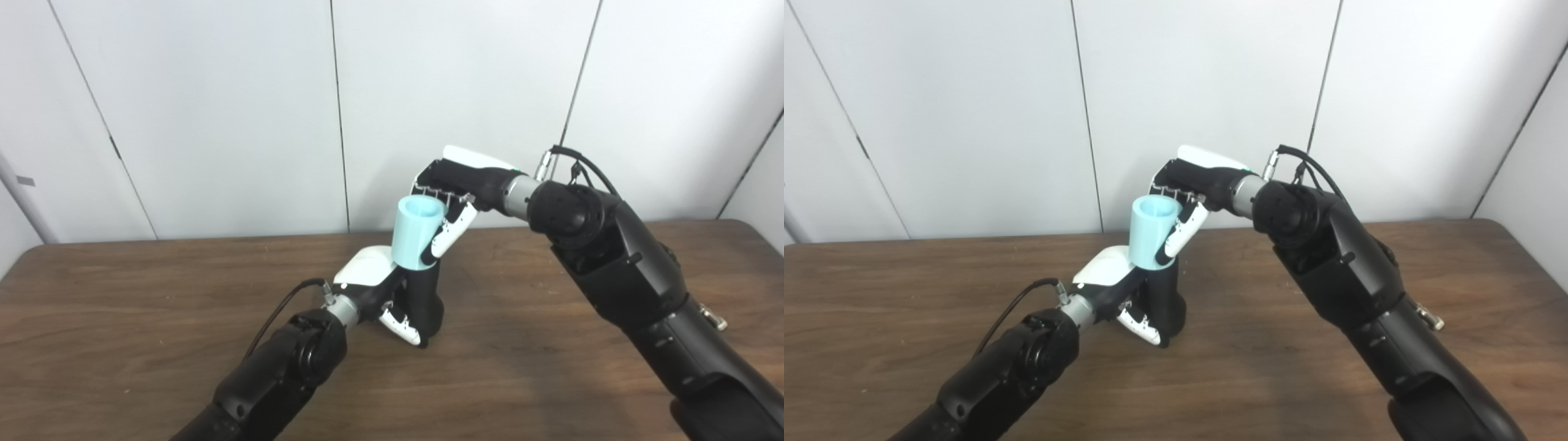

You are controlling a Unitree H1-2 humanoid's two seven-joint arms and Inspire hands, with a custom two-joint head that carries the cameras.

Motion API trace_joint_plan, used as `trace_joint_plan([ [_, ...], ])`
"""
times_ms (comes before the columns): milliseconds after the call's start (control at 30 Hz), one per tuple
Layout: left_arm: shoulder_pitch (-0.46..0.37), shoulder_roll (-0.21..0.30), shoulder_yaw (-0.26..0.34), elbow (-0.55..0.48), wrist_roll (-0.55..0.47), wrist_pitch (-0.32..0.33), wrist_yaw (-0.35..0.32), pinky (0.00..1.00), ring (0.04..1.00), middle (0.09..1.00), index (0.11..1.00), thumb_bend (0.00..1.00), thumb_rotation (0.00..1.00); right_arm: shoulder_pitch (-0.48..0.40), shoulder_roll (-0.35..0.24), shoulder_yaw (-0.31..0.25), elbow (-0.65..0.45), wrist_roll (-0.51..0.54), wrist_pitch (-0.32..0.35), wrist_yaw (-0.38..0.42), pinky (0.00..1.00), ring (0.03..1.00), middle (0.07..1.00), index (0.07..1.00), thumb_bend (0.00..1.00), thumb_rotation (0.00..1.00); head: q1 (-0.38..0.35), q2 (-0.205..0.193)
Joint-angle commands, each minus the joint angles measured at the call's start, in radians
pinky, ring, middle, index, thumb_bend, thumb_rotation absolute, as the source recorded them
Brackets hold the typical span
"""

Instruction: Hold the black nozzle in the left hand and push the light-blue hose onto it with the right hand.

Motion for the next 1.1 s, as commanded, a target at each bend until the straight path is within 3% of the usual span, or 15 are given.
trace_joint_plan([
  [0,0.091,0.003,-0.094,0.074,0.056,0.033,-0.179,0.51,0.512,0.497,0.479,0.53,0.00,-0.122,-0.022,-0.040,-0.046,-0.004,-0.013,-0.025,0.37,0.448,0.489,0.477,0.52,0.00,0.001,0.002],
  [833,0.098,0.009,-0.093,0.055,0.060,0.040,-0.179,0.50,0.482,0.452,0.487,0.53,0.00,-0.098,-0.054,-0.029,-0.054,-0.019,-0.026,0.007,0.40,0.467,0.484,0.469,0.52,0.00,0.000,0.023],
  [1067,0.099,0.009,-0.094,0.052,0.059,0.047,-0.184,0.52,0.507,0.494,0.479,0.53,0.00,-0.084,-0.067,-0.031,-0.042,-0.017,-0.039,0.006,0.39,0.465,0.486,0.468,0.52,0.00,-0.001,0.027],
])
